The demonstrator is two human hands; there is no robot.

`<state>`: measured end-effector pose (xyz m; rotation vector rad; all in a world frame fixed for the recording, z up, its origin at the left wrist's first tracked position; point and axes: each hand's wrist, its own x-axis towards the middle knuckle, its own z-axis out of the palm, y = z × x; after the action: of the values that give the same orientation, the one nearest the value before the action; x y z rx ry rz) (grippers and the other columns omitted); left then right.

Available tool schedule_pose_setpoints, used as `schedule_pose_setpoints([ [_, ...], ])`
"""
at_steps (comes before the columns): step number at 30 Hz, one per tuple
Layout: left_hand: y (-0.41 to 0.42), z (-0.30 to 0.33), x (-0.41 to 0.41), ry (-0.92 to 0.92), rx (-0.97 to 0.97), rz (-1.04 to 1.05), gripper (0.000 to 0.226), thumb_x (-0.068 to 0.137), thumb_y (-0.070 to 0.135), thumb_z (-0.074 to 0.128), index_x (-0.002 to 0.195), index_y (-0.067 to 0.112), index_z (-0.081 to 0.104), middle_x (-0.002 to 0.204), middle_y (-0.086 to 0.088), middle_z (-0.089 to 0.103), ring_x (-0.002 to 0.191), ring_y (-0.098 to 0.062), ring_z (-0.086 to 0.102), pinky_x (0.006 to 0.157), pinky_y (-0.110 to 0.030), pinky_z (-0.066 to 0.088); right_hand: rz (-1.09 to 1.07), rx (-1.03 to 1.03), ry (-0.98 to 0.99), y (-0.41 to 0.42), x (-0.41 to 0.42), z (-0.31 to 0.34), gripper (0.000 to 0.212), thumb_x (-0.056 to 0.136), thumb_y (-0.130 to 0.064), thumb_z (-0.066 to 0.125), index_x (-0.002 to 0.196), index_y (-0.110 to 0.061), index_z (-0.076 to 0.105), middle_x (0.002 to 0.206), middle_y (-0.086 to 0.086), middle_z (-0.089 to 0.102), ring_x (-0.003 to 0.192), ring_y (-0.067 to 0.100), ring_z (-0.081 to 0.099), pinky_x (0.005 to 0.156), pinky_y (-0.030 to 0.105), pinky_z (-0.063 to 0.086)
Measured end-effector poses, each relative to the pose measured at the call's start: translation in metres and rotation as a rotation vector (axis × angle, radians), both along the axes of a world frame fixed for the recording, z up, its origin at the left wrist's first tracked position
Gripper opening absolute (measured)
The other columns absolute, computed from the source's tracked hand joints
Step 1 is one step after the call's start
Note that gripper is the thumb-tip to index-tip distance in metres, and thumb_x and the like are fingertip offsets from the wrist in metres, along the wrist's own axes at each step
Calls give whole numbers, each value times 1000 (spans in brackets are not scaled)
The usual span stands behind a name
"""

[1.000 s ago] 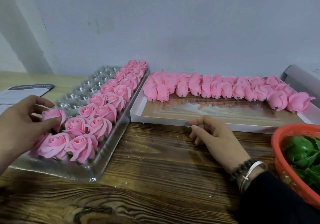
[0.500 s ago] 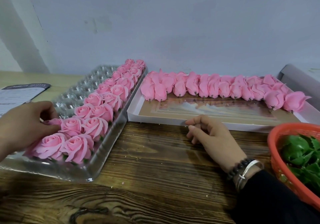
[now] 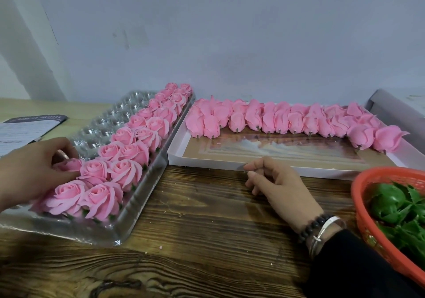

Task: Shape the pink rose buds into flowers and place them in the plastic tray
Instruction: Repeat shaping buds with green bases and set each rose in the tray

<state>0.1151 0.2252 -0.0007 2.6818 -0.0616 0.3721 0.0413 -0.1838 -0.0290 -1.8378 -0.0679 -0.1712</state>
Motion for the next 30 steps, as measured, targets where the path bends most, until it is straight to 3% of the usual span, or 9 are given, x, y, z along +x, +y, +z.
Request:
schedule_pose_setpoints([
  [4, -25, 35, -19, -86, 55, -50, 46, 39, 63, 57, 84, 64, 49, 95, -8, 62, 92, -36, 58, 89, -57, 43, 5, 13, 10, 1, -1, 2, 18, 91, -3, 53, 88, -18, 61, 69, 2, 61, 51, -3, 51, 55, 9, 43],
  [7, -70, 63, -42, -247, -117, -148, 33, 59, 57, 50, 91, 61, 51, 99, 15, 59, 98, -26, 57, 93, -51, 41, 8, -8, 15, 0, -2, 3, 18, 91, -4, 53, 88, -19, 61, 69, 1, 62, 52, -3, 51, 56, 9, 44],
  [10, -140, 65, -72, -399, -290, -234, 16, 78, 47, 46, 91, 51, 55, 94, 25, 60, 85, 1, 55, 73, -33, 48, 7, 1, 18, 1, -2, 4, 18, 91, -3, 53, 88, -18, 61, 69, 2, 61, 51, -2, 51, 56, 9, 44],
  [13, -197, 42, -83, -360, -373, -363, 9, 85, 32, 54, 82, 38, 58, 87, 19, 61, 71, 4, 55, 52, -12, 42, 4, 1, 23, 1, -3, 4, 17, 91, -2, 52, 89, -16, 61, 68, 2, 60, 51, -2, 51, 55, 8, 44],
  [15, -223, 22, -80, -267, -479, -411, 13, 88, 19, 57, 80, 29, 60, 73, 6, 63, 64, -4, 55, 53, -16, 44, 3, -1, 20, 1, -2, 4, 17, 91, -2, 52, 89, -16, 61, 68, 2, 60, 51, -2, 51, 55, 9, 43],
  [17, -243, 7, -75, -163, -632, -406, 12, 87, 14, 57, 78, 20, 62, 65, -3, 62, 57, -11, 55, 57, -30, 48, -1, -9, 16, 1, -2, 4, 17, 91, -1, 53, 89, -16, 61, 68, 3, 60, 51, -1, 51, 55, 9, 44],
  [20, -267, -14, -71, 15, -866, -400, 22, 90, 11, 54, 69, 15, 61, 53, -2, 58, 44, -7, 49, 47, -21, 43, -3, -15, 14, 2, -1, 4, 15, 90, 0, 53, 90, -13, 61, 69, 7, 60, 50, -1, 50, 55, 11, 43],
  [26, -276, -33, -69, 104, -773, -457, 34, 92, 21, 52, 58, 19, 53, 43, 7, 49, 43, 0, 41, 47, -15, 35, -31, 8, 10, 0, -2, 3, 13, 91, -5, 54, 89, -14, 63, 72, 8, 63, 53, 0, 53, 57, 13, 46],
  [30, -274, -30, -63, 102, -852, -490, 38, 93, 22, 49, 57, 14, 53, 40, 4, 41, 40, -3, 36, 44, -15, 33, -85, -3, -90, 1, -4, 7, 21, 90, -6, 55, 78, -21, 64, 64, 0, 62, 55, 4, 53, 59, 19, 46],
])
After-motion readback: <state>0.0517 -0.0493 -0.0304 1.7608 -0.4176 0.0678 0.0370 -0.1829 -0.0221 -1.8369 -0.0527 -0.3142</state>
